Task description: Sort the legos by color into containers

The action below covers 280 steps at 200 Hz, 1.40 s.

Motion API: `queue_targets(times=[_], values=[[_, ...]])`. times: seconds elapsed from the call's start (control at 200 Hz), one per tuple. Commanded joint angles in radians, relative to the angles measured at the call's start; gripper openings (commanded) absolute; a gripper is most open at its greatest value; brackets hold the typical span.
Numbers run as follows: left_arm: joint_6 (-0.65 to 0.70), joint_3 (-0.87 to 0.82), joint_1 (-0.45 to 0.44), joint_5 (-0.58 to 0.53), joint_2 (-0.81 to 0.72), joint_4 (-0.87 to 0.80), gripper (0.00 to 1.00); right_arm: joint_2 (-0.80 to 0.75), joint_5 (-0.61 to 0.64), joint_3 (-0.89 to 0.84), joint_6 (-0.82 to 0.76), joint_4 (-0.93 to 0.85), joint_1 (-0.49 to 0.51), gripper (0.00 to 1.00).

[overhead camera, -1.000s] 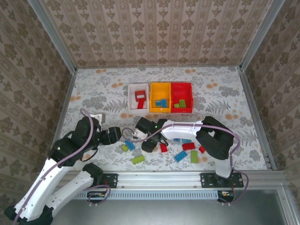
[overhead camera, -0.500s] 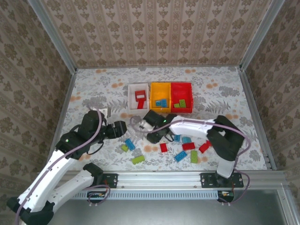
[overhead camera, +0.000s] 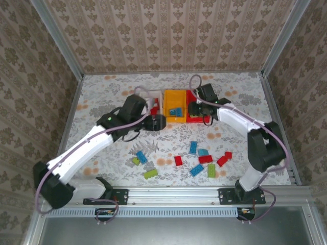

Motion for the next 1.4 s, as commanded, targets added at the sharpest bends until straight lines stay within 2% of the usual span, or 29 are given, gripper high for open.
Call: queue_targets(times=[0.0,0.125,0.285,0.44,0.66,0.89,1.095,1.165,1.265,1.395], values=[[0.124,0.137,-0.047,0.014,0.125,0.011,0.76,0.092,-0.025,0.120,0.115,-0.050,-0.034,0.35],[0.138,0.246,-0.063,0.028,0.263,-0.010,0.76,0.189,-0.030,0.232,0.161,-0.100,-0.067,0.35],[0.145,0.310,-0.068,0.050,0.336,-0.004,0.76,0.287,-0.061,0.322,0.192,-0.161,-0.089,0.40],[0.151,0.304,-0.073,0.063,0.356,-0.012,0.77,0.296,-0.059,0.320,0.205,-0.161,-0.093,0.51],[0.155,0.252,-0.072,0.066,0.349,-0.047,0.76,0.266,-0.063,0.322,0.188,-0.157,-0.093,0.56],[0.257,0.209,-0.098,0.156,0.373,-0.091,0.74,0.093,-0.023,0.291,0.162,-0.144,-0.081,0.56],[0.315,0.203,-0.174,0.181,0.428,-0.233,0.77,-0.145,0.004,0.150,0.140,-0.156,-0.056,0.60],[0.274,0.192,-0.191,0.189,0.443,-0.274,0.79,-0.225,-0.010,0.084,0.137,-0.164,-0.040,0.63],[0.150,0.175,-0.194,0.249,0.476,-0.306,0.80,-0.343,-0.029,-0.005,0.132,-0.187,-0.004,0.66],[0.015,0.238,-0.207,0.272,0.551,-0.441,0.81,-0.491,-0.035,-0.105,0.102,-0.237,0.068,0.71]])
